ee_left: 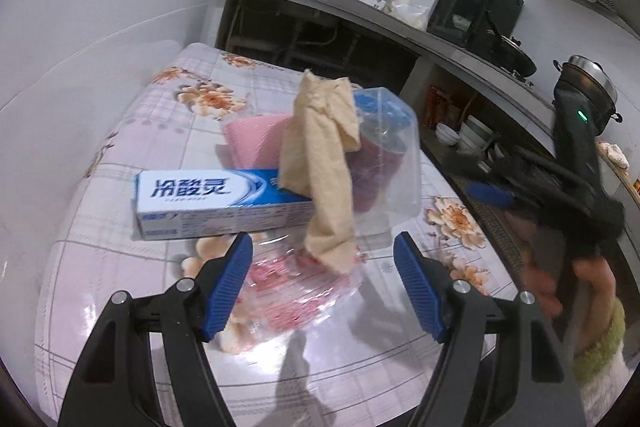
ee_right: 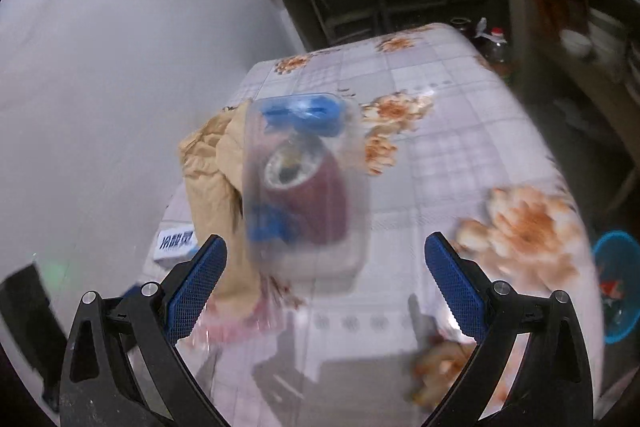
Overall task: Collect trash
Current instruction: 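Grasp the clear plastic food container with the right gripper, then grasp the clear red-printed wrapper with the left gripper while the right gripper holds the container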
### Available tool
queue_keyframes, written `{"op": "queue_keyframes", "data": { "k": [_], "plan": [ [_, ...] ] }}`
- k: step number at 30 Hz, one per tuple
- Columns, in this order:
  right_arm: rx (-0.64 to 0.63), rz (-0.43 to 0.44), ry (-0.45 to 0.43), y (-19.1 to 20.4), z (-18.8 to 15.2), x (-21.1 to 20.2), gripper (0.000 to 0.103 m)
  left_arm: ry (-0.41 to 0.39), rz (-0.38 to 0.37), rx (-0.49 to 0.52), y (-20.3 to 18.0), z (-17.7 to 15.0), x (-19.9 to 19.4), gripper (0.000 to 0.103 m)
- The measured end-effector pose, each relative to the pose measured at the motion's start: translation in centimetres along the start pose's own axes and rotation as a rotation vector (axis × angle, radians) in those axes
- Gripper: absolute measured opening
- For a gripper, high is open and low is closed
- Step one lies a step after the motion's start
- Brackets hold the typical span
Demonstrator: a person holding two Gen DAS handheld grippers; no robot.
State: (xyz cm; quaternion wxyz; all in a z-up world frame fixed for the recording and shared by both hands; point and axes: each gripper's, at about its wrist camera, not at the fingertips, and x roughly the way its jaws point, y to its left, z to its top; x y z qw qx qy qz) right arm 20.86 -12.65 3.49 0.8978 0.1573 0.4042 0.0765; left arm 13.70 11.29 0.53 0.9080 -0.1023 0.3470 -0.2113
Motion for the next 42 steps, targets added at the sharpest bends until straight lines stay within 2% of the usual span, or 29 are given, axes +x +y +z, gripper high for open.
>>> {"op": "queue_keyframes", "data": {
  "k": [5,12,13,14,15,20,25,29,35,39,42],
  "plan": [
    [-0.032,-0.037,0.026,1.8,1.0,3.2,0.095,0.005,0.004,0.008,0.8,-0.5,-0.4,0.071],
    [-0.039,-0.073,0.03,2.7,1.0,4.0,0.095,-0.009,-0.012,0.023,0.9,0.2,0.2,0.071],
    [-0.039,-0.073,0.029,2.7,0.9,3.9,0.091,-0.008,-0.014,0.023,1.0,0.4,0.3,0.071],
    [-0.038,-0.073,0.035,2.8,0.8,3.9,0.081,-0.009,-0.018,0.024,1.0,0.5,0.5,0.071],
    [-0.034,-0.07,0.041,2.5,0.9,3.8,0.079,-0.009,-0.02,0.026,0.9,0.7,0.7,0.071],
    [-0.035,-0.051,0.032,2.3,0.6,3.2,0.077,0.003,-0.029,0.047,0.4,0.3,1.1,0.071],
    [-0.028,-0.022,0.008,1.9,0.4,1.6,0.076,0.059,-0.02,0.093,0.5,-1.1,1.4,0.071],
    [-0.011,-0.007,-0.01,1.0,0.1,-0.1,0.076,0.11,0.012,0.08,1.6,-2.0,2.2,0.071],
    [0.036,0.019,-0.026,-1.6,-0.8,-3.3,0.076,0.127,0.013,0.059,2.6,-1.9,3.6,0.071],
    [0.076,0.005,-0.029,-3.6,-2.1,-5.7,0.076,0.141,0.023,0.097,1.9,-1.6,5.0,0.071],
    [0.122,-0.012,-0.026,-5.2,-3.1,-7.0,0.076,0.199,0.08,0.13,1.3,-1.9,6.2,0.06]
  ]
}}
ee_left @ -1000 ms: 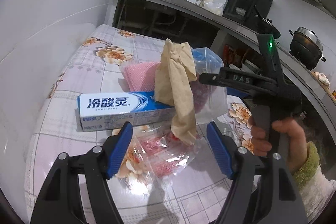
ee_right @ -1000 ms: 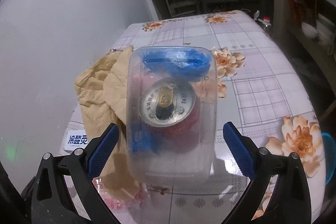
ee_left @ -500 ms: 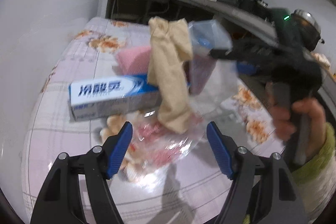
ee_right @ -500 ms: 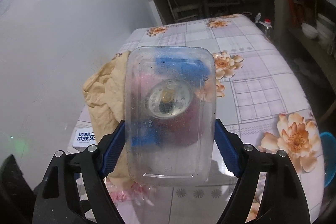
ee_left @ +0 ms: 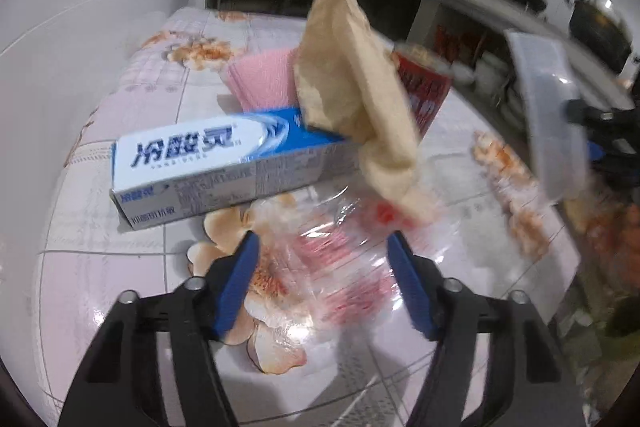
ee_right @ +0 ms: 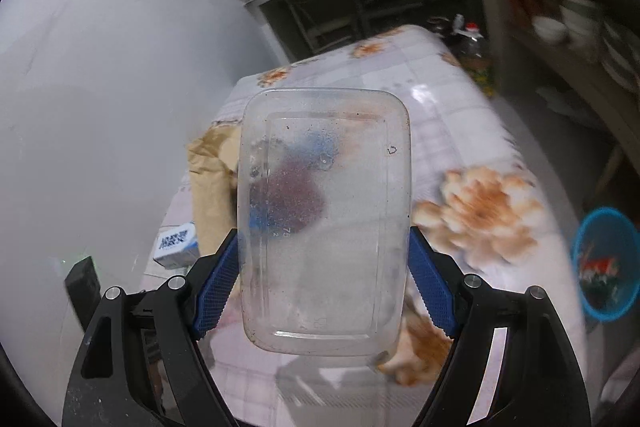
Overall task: Collect trash
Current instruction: 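Grasp the clear red-printed wrapper with the left gripper while the right gripper holds the container, then lift the wrapper and container off the table toward the wastebasket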
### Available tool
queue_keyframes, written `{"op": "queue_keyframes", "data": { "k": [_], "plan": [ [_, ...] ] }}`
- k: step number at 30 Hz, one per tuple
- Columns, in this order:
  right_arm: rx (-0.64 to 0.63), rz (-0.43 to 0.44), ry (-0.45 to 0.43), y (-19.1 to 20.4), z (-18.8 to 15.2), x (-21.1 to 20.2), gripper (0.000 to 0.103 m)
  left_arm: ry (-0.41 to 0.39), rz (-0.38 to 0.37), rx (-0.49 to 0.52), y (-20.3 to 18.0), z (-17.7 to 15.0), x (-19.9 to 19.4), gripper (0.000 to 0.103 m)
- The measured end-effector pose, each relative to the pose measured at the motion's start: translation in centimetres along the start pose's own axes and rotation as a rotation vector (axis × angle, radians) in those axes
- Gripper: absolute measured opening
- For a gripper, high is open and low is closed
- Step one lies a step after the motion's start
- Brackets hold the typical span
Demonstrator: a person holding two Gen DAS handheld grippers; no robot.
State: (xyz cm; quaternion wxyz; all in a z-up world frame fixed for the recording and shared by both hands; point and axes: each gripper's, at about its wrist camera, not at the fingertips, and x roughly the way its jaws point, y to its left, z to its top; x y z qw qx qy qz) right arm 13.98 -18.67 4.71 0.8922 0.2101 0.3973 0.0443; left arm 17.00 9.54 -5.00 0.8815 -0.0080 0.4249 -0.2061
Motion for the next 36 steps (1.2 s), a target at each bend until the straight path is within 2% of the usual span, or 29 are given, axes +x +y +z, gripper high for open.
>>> {"op": "queue_keyframes", "data": {
  "k": [2,6,9,12,14,18,20,22,28,32,36],
  "plan": [
    [0.028,-0.011,-0.005,-0.9,-0.6,-0.7,0.076,0.031,0.023,-0.019,0.0,-0.2,0.3,0.058],
    [0.072,-0.005,-0.011,-1.8,-1.7,-1.6,0.076,0.044,0.044,-0.075,0.5,-0.6,-0.3,0.058],
    [0.085,0.007,-0.004,-2.1,-2.5,-1.7,0.076,0.058,0.02,-0.143,1.2,-0.8,-0.4,0.058],
    [0.106,0.025,0.012,-2.3,-3.1,-1.2,0.076,0.062,0.009,-0.166,1.2,-0.6,-0.3,0.058],
    [0.114,0.032,0.02,-2.4,-3.4,-0.9,0.076,0.064,-0.008,-0.178,0.9,-0.6,-0.3,0.052],
    [0.11,0.041,0.042,-2.1,-4.0,-0.3,0.076,0.066,0.062,-0.126,-0.3,-0.4,0.2,0.04],
    [0.103,0.042,0.048,-1.9,-4.2,-0.1,0.076,0.069,0.091,-0.102,-0.8,-0.4,0.3,0.03],
    [0.094,0.041,0.053,-1.6,-4.4,0.1,0.076,0.072,0.125,-0.074,-1.1,-0.5,0.4,0.024],
    [0.078,0.029,0.066,-1.4,-4.5,0.5,0.076,0.069,0.129,-0.047,-1.3,-1.1,-0.1,0.016],
    [0.064,0.0,0.06,-1.5,-4.5,0.3,0.076,0.086,0.122,0.024,-2.1,-2.6,-1.1,0.015],
    [0.04,-0.047,0.049,-1.6,-4.5,-0.1,0.076,0.103,0.08,0.067,-3.7,-3.7,-1.8,0.015]
  ]
}}
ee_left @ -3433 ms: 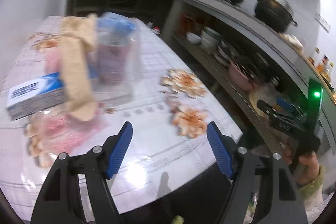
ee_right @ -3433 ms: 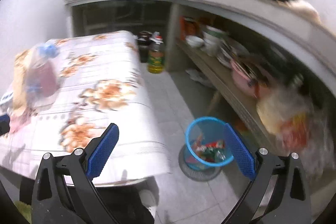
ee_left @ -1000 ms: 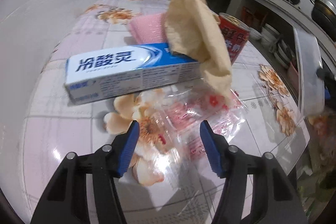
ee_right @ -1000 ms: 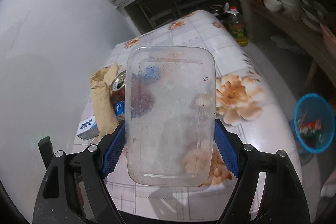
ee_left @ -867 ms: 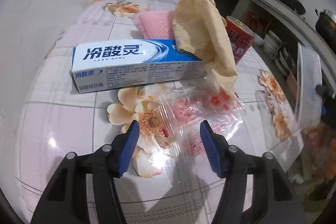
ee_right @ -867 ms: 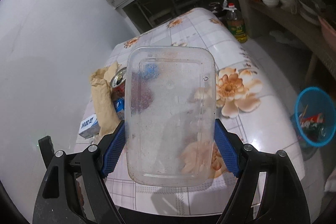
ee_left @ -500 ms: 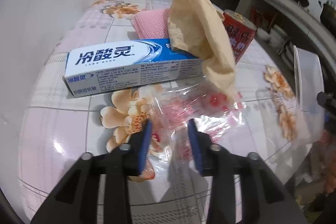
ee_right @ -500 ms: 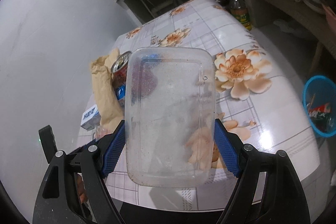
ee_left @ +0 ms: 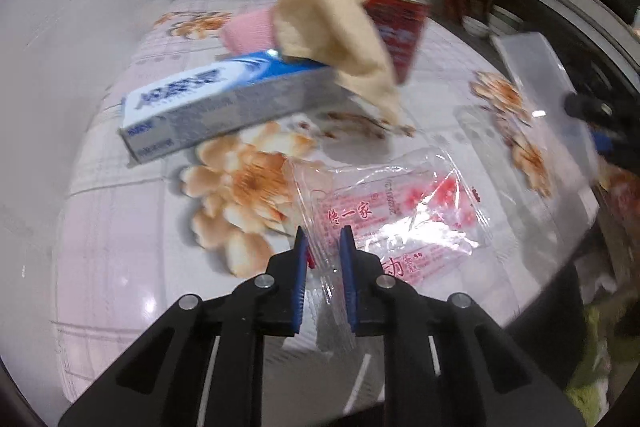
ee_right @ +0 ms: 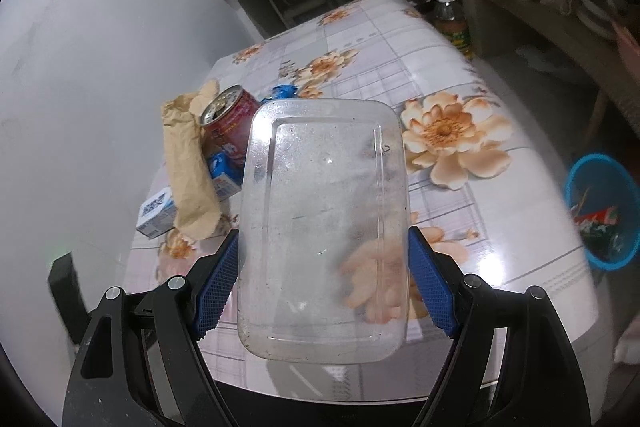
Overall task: Collect trash
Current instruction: 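Lift the wrapper and container off the table toward the wastebasket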
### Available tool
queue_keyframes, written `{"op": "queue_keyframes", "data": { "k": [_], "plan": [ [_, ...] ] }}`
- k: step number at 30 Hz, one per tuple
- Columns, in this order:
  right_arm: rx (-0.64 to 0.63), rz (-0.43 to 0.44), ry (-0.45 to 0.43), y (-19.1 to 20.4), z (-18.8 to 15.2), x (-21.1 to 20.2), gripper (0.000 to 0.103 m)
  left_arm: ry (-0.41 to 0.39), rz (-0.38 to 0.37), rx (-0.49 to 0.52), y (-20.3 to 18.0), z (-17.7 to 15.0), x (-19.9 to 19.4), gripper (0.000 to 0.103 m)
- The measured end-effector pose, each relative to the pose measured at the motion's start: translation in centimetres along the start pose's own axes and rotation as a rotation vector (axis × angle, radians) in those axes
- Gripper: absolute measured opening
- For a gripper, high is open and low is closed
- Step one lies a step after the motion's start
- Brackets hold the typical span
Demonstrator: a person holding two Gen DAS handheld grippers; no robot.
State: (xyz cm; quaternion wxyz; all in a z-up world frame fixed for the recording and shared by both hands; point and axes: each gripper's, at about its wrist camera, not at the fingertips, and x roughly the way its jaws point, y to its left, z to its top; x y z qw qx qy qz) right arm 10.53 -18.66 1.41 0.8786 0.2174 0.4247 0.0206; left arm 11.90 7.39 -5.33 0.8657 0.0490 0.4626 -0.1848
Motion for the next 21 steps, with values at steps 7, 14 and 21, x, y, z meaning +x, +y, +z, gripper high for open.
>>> {"op": "queue_keyframes", "data": {
  "k": [7,14,21],
  "plan": [
    [-0.065,-0.089,0.006,-0.1,-0.3,-0.2,0.078,-0.006,-0.067,0.025,-3.6,1.0,1.2,0.019],
    [-0.031,-0.113,0.043,-1.8,-1.0,0.6,0.08,-0.004,-0.047,0.08,-5.5,2.2,2.4,0.02],
    [-0.014,-0.072,0.094,-2.2,-1.2,1.0,0.087,-0.008,-0.023,0.106,-6.5,2.5,2.8,0.021]
  ]
}}
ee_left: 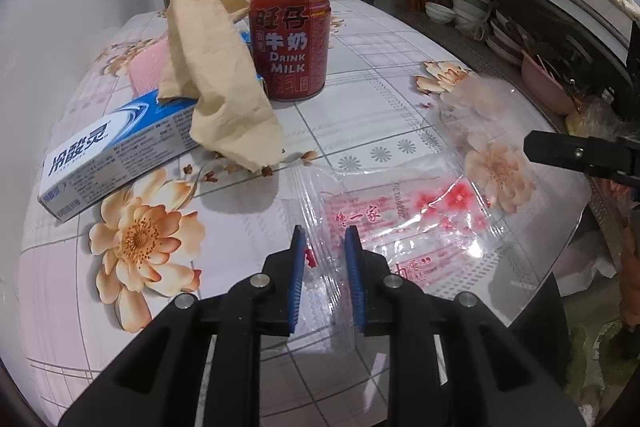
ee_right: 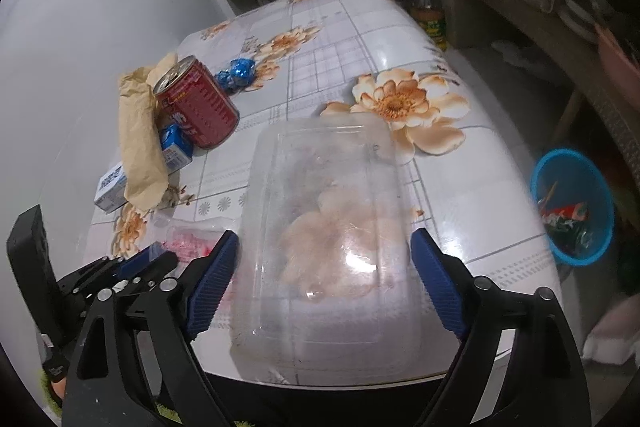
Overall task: Collect trash
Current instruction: 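Lift the wrapper and container off the table toward the wastebasket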
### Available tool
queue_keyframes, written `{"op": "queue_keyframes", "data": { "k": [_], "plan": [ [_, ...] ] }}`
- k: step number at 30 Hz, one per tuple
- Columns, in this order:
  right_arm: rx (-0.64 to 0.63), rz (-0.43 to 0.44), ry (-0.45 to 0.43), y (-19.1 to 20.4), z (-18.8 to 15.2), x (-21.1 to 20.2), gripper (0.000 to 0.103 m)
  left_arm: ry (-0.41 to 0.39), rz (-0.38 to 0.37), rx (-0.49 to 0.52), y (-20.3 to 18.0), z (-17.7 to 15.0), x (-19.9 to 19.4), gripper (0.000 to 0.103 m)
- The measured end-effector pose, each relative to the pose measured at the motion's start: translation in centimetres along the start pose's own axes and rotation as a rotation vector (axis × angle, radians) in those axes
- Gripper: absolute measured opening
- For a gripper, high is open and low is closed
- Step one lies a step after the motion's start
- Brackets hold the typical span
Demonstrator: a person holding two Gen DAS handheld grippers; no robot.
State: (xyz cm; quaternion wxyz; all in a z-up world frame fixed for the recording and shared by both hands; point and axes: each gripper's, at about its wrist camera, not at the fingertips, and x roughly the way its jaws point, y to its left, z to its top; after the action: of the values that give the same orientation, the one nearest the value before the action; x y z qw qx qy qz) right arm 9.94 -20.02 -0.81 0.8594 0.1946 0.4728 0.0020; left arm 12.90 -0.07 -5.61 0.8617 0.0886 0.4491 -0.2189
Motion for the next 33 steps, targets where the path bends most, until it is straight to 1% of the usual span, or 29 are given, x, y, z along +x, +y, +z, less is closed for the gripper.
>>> {"op": "queue_keyframes", "data": {
  "k": [4,7,12,20,33],
  "plan": [
    [-0.002,0.005,0.028,-0.1,-0.4,0.3,0.089,-0.008,0.004,0.007,-0.1,0.1,0.1,0.019],
    [-0.004,-0.001,0.048,-0.2,-0.7,0.7,0.089,-0.012,-0.006,-0.001,-0.1,0.1,0.1,0.017],
    [-0.008,-0.004,0.054,-0.1,-0.8,0.6,0.089,-0.015,-0.031,-0.018,0.0,0.2,0.1,0.015],
    [-0.019,-0.022,0.071,0.3,-0.8,0.6,0.09,-0.048,-0.061,-0.035,0.3,0.5,-0.3,0.012],
    [-0.046,-0.053,0.074,0.6,-1.1,1.3,0.091,-0.057,-0.072,-0.047,0.3,0.6,-0.4,0.012]
  ]
}}
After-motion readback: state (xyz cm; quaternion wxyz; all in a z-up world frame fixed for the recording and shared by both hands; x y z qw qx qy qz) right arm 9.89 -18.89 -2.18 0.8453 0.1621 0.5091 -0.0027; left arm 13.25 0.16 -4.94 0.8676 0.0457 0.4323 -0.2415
